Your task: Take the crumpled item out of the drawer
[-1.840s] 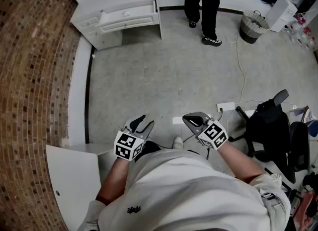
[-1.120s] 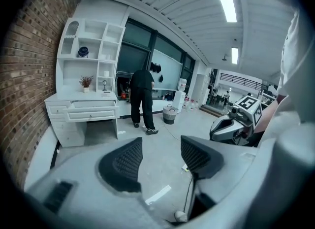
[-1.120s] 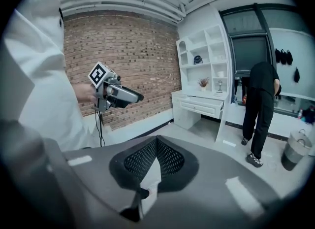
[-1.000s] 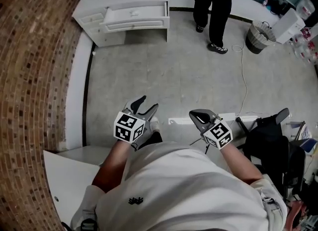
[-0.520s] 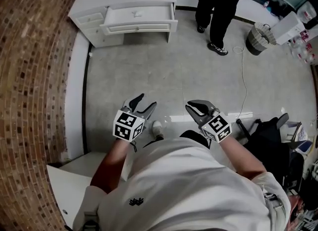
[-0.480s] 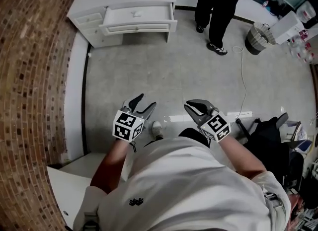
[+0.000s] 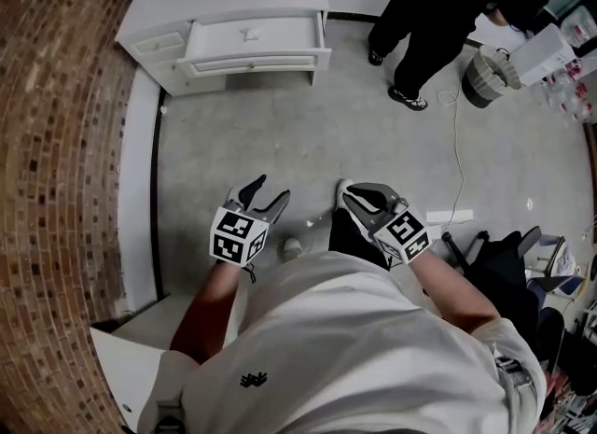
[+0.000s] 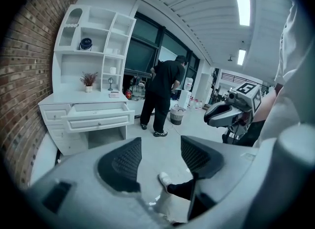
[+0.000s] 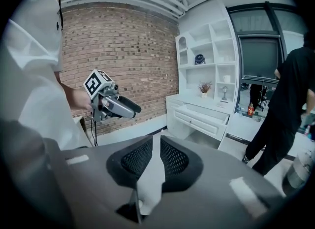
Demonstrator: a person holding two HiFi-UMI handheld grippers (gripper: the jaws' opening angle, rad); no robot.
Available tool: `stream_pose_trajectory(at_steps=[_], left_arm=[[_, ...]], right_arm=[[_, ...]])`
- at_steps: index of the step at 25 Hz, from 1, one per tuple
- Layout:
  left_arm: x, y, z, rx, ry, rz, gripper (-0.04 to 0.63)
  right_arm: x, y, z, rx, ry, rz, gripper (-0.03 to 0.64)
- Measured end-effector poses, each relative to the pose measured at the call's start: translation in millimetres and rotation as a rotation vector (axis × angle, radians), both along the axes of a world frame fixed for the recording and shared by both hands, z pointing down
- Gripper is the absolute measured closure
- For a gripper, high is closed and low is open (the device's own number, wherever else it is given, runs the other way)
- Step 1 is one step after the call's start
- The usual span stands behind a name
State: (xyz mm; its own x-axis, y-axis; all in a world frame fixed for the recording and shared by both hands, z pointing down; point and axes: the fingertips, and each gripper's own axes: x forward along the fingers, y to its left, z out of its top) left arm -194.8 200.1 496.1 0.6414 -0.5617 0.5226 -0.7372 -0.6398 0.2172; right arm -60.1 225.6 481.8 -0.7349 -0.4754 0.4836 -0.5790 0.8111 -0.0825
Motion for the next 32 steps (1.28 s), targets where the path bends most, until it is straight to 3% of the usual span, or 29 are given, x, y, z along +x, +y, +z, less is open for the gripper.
stream_pose_trajectory(at_steps=[13,21,27,32], left_arm=[[82,-173,-14,0.001,-0.069,-0.139,0.331],[114,-255,-15,-0.008,-0.133,-0.221,0.305],[117,-292,-3,-0.024,-0.228,-0.192,0.295],[108,-336,11,-0.033,-0.263,-0.188,0.295]], right_arm=[[93,-195,-9,0.022,-0.048,-0.113,0.560],[154,-263,4,-0.007,-0.069,-0.141,0.592],[175,-286,22,-0.036,-0.091,-0.105,0.603],[184,-311,29,-0.047,-0.088,-0.082,0.604]])
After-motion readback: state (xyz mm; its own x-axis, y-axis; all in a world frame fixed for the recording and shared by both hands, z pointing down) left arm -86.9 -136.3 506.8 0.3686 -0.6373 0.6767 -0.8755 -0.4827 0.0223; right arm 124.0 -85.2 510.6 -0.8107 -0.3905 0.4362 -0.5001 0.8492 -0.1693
